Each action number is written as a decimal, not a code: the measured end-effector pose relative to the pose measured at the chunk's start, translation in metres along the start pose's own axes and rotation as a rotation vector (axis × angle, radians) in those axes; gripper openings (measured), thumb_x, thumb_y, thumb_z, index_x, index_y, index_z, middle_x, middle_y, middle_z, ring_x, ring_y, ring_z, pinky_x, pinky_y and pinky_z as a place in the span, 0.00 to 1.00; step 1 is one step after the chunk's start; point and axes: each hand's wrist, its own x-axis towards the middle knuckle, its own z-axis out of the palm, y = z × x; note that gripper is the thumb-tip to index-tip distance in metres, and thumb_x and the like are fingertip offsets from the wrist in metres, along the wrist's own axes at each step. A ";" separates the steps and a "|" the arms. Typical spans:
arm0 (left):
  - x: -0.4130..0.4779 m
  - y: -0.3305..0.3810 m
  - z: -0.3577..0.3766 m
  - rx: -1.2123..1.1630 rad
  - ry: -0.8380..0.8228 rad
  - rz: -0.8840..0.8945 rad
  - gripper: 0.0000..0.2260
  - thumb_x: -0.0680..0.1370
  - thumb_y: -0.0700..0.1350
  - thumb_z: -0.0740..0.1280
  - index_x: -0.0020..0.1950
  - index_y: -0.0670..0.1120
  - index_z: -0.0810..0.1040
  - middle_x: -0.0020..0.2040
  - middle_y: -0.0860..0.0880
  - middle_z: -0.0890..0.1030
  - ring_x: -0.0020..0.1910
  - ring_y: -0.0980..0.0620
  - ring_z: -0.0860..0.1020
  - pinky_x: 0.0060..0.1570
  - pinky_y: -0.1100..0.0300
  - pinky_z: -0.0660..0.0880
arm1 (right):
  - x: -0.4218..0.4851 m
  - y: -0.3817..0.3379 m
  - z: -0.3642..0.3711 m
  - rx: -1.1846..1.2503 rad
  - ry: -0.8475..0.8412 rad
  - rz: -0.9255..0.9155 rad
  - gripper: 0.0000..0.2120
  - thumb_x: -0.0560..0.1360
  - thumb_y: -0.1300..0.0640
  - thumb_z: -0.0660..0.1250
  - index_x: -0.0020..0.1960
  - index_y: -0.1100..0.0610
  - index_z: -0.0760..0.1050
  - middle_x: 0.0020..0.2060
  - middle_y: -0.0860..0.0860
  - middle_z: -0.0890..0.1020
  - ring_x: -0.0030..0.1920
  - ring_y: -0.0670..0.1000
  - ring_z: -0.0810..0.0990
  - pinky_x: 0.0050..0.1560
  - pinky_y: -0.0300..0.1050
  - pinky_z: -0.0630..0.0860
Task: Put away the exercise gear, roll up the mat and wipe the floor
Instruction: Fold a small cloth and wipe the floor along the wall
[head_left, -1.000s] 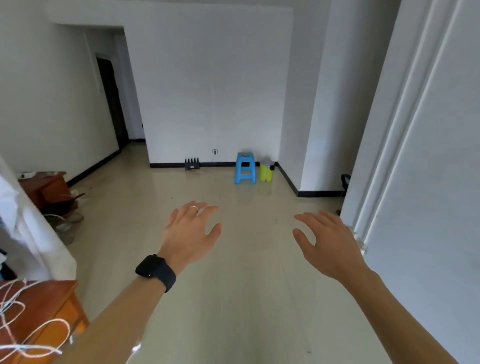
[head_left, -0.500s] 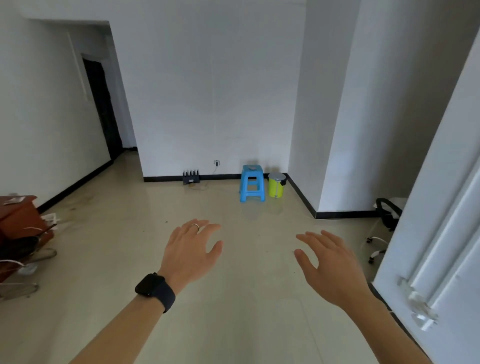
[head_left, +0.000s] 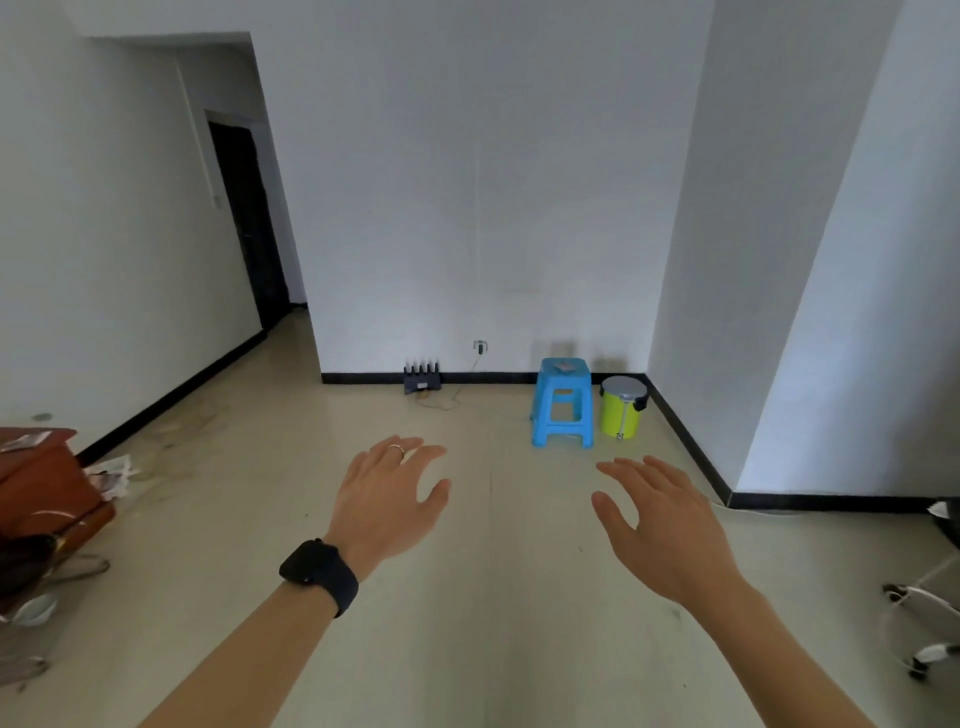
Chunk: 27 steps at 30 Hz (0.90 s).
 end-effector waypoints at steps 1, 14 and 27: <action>0.032 -0.009 0.015 -0.003 0.003 0.003 0.21 0.80 0.61 0.57 0.74 0.61 0.67 0.75 0.56 0.68 0.77 0.54 0.58 0.76 0.53 0.54 | 0.031 0.006 0.015 -0.008 0.008 0.000 0.22 0.79 0.39 0.56 0.71 0.43 0.69 0.70 0.43 0.73 0.75 0.50 0.62 0.73 0.52 0.63; 0.460 -0.038 0.174 -0.097 -0.045 0.130 0.21 0.80 0.59 0.59 0.73 0.59 0.69 0.73 0.53 0.71 0.75 0.50 0.63 0.74 0.49 0.59 | 0.397 0.121 0.123 -0.077 0.065 0.151 0.21 0.79 0.43 0.59 0.71 0.47 0.71 0.68 0.46 0.75 0.74 0.52 0.63 0.72 0.52 0.62; 0.800 -0.044 0.365 -0.041 -0.069 0.005 0.21 0.79 0.60 0.58 0.72 0.59 0.71 0.72 0.53 0.72 0.74 0.51 0.64 0.74 0.49 0.60 | 0.753 0.276 0.296 0.031 -0.074 0.106 0.22 0.79 0.43 0.60 0.71 0.46 0.70 0.68 0.46 0.76 0.72 0.54 0.67 0.71 0.53 0.66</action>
